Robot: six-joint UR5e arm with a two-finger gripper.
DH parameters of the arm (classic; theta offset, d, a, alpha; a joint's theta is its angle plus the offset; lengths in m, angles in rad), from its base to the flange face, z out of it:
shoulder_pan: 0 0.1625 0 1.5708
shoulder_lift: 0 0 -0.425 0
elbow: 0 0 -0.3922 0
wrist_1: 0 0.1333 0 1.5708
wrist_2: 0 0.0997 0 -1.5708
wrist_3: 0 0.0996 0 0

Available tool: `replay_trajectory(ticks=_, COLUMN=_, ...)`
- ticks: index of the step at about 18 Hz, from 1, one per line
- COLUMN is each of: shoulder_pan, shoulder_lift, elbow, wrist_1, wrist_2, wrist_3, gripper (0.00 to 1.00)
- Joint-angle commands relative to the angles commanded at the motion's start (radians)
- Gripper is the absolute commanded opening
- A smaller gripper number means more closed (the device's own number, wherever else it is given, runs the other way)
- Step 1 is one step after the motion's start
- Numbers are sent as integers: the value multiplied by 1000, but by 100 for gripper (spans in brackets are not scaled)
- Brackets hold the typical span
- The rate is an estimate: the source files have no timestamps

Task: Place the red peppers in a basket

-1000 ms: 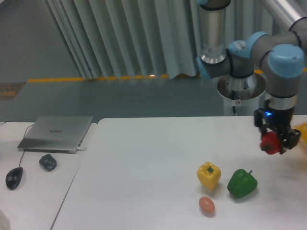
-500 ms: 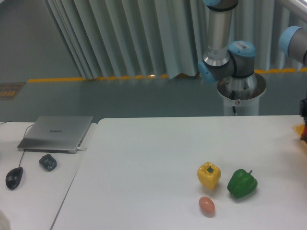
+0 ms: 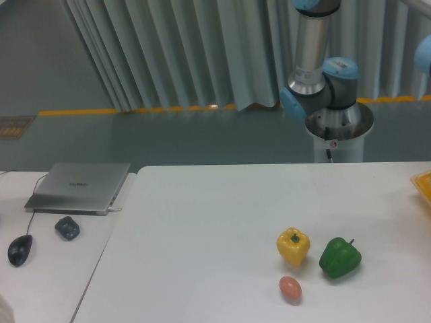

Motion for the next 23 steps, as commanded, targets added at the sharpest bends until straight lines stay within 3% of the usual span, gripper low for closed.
replay_trajectory(ticks=10, shoulder_pan=-11, shoulder_lift=1, elbow=-6, wrist_1=16, wrist_2=-6, wrist_3=-40, gripper=100)
replay_trajectory(ticks=13, shoulder_pan=-9, shoulder_lift=1, elbow=-6, wrist_1=16, wrist_2=-60, wrist_3=-57, gripper=100)
replay_trajectory(ticks=16, shoulder_pan=-18, shoulder_lift=5, elbow=-5, wrist_1=25, wrist_2=-89, wrist_3=-158, gripper=100)
replay_trajectory(ticks=23, shoulder_pan=-130, shoulder_lift=3, elbow=8, wrist_1=37, wrist_2=-106, wrist_3=-466, gripper=100)
